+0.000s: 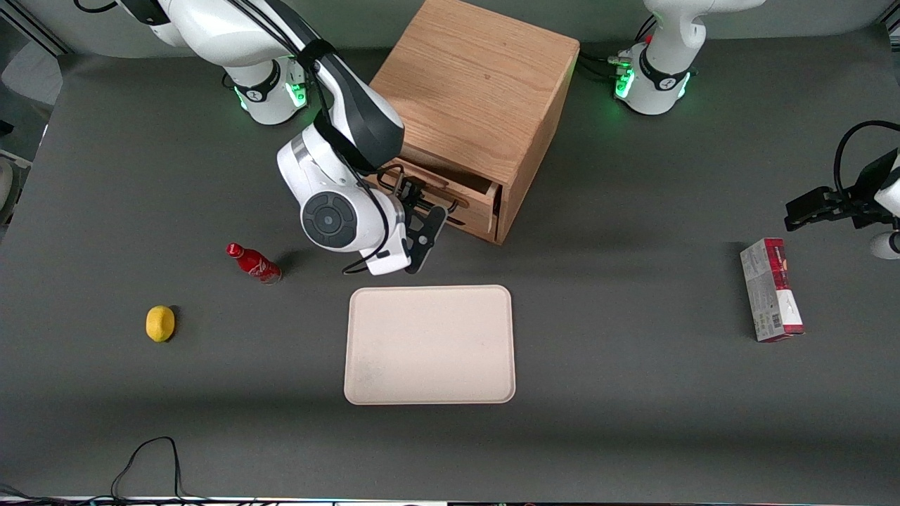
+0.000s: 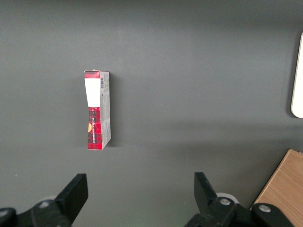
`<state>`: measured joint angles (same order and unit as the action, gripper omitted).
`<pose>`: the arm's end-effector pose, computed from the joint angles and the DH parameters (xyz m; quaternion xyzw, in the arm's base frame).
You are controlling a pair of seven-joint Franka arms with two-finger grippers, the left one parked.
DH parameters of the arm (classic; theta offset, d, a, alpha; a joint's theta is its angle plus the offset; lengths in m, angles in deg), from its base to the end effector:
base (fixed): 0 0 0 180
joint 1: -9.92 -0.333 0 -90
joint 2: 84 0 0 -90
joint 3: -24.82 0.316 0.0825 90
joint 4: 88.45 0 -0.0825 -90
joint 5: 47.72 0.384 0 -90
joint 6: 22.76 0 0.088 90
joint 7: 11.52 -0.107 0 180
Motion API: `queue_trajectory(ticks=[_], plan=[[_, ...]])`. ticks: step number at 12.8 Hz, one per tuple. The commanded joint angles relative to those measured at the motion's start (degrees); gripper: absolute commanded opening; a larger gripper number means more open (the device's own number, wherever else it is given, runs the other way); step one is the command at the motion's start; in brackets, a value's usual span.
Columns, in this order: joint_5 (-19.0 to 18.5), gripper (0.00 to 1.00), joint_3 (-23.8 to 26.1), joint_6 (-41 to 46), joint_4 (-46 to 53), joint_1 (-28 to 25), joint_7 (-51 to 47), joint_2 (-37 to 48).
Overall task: Open upper drawer
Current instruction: 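Pull the handle outward with the right gripper, sliding the drawer open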
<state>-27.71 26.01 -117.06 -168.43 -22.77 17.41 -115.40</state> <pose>0.5449 0.4041 0.3745 -0.8508 -0.4734 0.1536 0.1684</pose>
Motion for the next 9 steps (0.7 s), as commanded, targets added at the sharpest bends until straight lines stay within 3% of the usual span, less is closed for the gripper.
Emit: queue_trajectory(ticks=[1, 4, 9], plan=[[1.0, 1.0, -0.4, 0.5, 1.0, 0.2, 1.5, -1.0], [0.5, 1.0, -0.7, -0.1, 1.8, 0.4, 1.0, -2.0], [-4.9, 1.0, -1.3, -1.0, 2.6, 0.3, 1.0, -2.0]])
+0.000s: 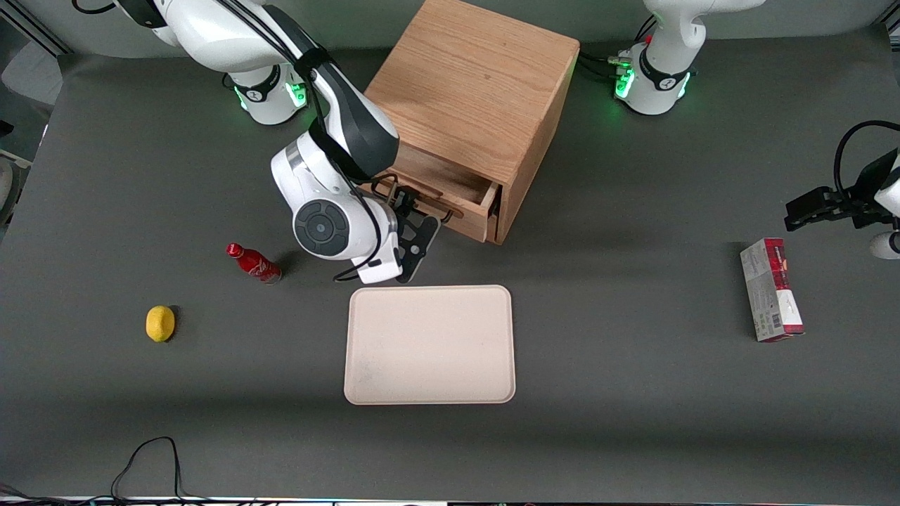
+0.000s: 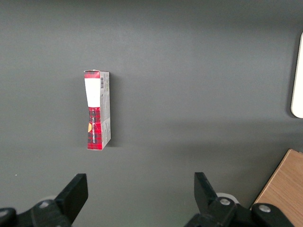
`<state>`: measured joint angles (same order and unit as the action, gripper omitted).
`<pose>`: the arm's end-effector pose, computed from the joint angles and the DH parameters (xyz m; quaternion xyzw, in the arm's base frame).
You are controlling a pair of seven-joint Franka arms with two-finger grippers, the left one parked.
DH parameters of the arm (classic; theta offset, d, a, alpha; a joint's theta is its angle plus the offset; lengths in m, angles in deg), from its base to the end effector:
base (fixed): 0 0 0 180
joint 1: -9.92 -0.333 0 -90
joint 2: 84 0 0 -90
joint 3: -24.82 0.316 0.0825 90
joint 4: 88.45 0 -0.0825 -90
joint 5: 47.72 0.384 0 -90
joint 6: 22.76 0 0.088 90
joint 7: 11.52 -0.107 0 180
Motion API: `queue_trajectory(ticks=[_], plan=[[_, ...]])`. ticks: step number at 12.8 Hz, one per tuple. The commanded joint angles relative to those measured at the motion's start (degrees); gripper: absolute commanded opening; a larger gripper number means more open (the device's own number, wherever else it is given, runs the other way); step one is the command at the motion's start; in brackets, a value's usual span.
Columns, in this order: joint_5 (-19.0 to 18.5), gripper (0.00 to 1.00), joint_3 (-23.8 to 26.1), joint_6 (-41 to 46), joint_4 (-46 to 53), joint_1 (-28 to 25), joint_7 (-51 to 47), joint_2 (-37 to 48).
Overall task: Open upper drawer
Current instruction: 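Pull the handle outward with the right gripper, sliding the drawer open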
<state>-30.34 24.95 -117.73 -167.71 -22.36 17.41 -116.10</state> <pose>0.5595 0.3899 0.3706 -0.8591 -0.4694 0.1453 0.1434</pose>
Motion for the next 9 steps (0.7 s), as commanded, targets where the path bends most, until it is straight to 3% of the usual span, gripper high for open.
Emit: queue_trajectory(ticks=[1, 9], plan=[[-2.4, 1.0, -0.2, -0.4, 2.1, -0.1, 1.0, -1.3], [-1.6, 1.0, -1.4, -0.7, 4.5, 2.5, 1.0, -1.9]])
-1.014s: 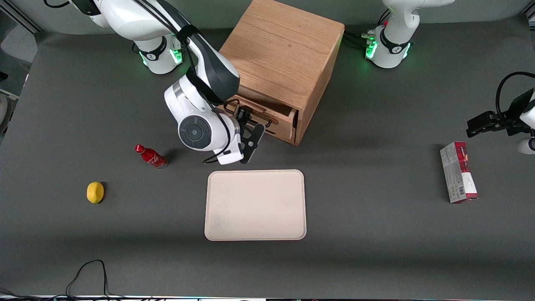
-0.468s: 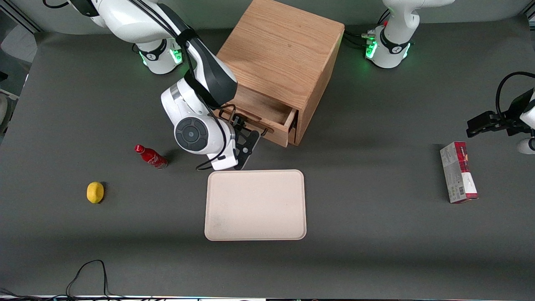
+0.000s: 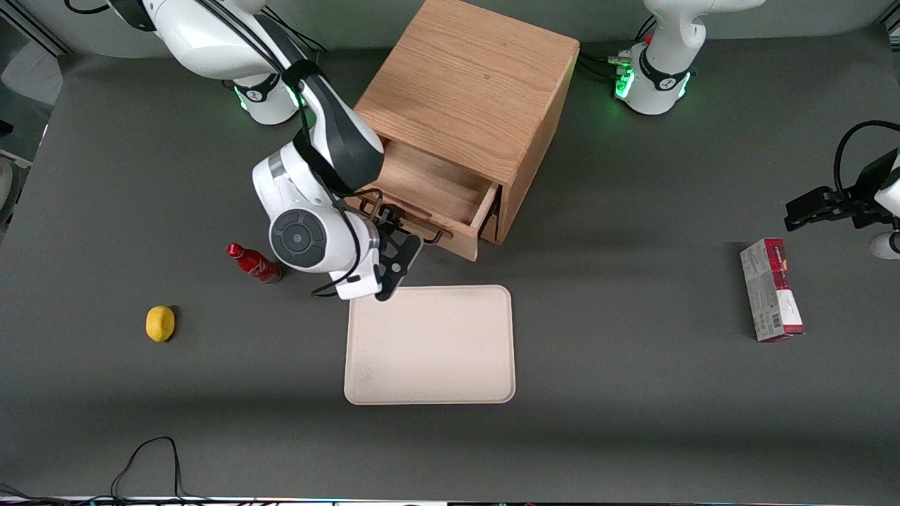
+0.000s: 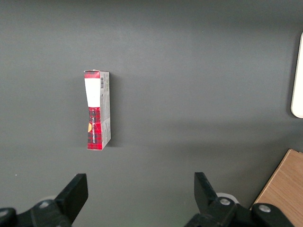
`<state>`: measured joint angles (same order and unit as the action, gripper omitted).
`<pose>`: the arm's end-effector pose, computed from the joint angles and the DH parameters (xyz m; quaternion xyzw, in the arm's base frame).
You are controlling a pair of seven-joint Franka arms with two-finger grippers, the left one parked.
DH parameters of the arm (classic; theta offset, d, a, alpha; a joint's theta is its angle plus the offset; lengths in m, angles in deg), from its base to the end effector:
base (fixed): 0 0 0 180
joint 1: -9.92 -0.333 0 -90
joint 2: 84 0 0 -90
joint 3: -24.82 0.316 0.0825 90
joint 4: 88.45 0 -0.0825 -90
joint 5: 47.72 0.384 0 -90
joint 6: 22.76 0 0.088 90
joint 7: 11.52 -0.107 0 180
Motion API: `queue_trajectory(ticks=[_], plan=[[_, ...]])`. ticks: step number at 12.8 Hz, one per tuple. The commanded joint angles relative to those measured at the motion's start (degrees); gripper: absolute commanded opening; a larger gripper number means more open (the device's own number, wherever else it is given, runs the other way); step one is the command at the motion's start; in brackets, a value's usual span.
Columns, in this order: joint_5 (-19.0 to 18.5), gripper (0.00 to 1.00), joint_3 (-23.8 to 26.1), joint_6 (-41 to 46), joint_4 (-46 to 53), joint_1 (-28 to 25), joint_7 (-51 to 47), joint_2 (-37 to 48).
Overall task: Open upper drawer
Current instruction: 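Pull the handle outward with the right gripper, sliding the drawer open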
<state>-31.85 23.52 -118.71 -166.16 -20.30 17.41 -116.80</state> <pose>0.5884 0.3589 0.3742 -0.8754 -0.4488 0.1255 0.1281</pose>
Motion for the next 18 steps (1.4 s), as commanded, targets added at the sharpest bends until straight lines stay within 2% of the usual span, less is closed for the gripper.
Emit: queue_trajectory(ticks=[1, 14, 18], plan=[[0.0, 1.0, 0.0, 0.6, 3.1, 0.5, 1.0, -1.2], [1.6, 1.0, 0.4, 0.3, 8.4, 4.3, 1.4, -4.8], [4.7, 1.0, 0.4, 0.3, 10.1, 5.8, 1.4, -6.0]])
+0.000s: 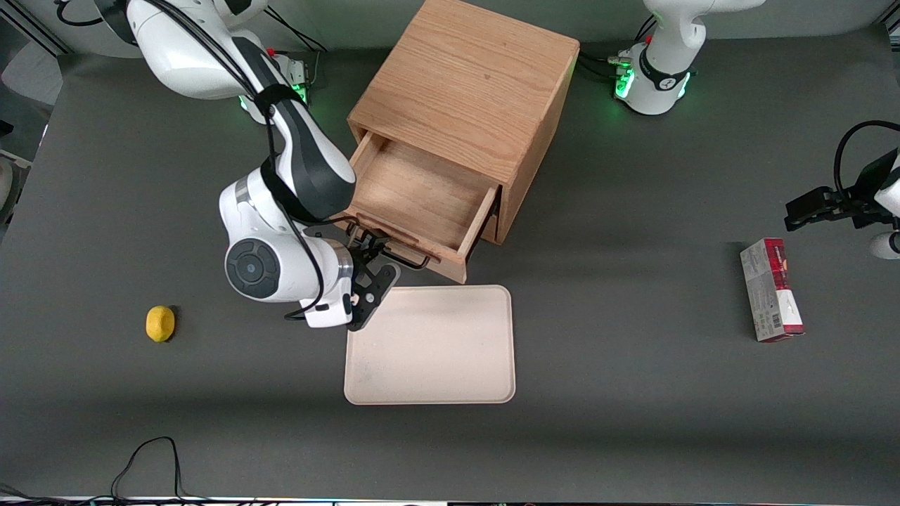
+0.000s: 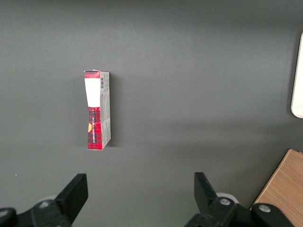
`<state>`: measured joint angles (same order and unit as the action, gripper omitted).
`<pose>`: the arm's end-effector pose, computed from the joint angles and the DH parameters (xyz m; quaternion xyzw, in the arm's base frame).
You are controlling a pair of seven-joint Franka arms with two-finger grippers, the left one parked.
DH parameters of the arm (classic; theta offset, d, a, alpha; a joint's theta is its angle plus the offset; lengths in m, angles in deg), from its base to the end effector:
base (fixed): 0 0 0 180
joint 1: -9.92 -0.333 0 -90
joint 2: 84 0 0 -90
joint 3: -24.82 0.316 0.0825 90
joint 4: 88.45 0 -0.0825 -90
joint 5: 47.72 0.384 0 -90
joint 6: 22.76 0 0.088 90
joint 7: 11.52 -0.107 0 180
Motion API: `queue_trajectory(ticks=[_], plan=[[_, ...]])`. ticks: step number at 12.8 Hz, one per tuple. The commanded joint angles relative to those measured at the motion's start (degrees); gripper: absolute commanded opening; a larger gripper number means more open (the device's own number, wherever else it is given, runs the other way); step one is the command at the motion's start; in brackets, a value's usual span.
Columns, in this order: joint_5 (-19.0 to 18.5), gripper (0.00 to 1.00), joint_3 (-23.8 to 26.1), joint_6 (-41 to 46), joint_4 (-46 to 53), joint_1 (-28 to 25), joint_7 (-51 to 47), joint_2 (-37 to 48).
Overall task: Open upper drawer
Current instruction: 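Pull the handle outward with the right gripper, sliding the drawer open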
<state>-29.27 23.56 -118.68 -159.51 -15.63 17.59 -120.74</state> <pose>0.6343 0.3241 0.3797 -0.8922 -0.4135 0.0958 0.1544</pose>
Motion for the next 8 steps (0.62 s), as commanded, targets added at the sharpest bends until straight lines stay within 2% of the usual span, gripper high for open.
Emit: queue_trajectory(ticks=[1, 8], plan=[[2.9, 1.0, 0.4, 0.3, 4.0, 1.6, 1.2, -2.2], [3.7, 1.0, 0.4, 0.0, 6.2, 3.7, 3.4, -3.5]])
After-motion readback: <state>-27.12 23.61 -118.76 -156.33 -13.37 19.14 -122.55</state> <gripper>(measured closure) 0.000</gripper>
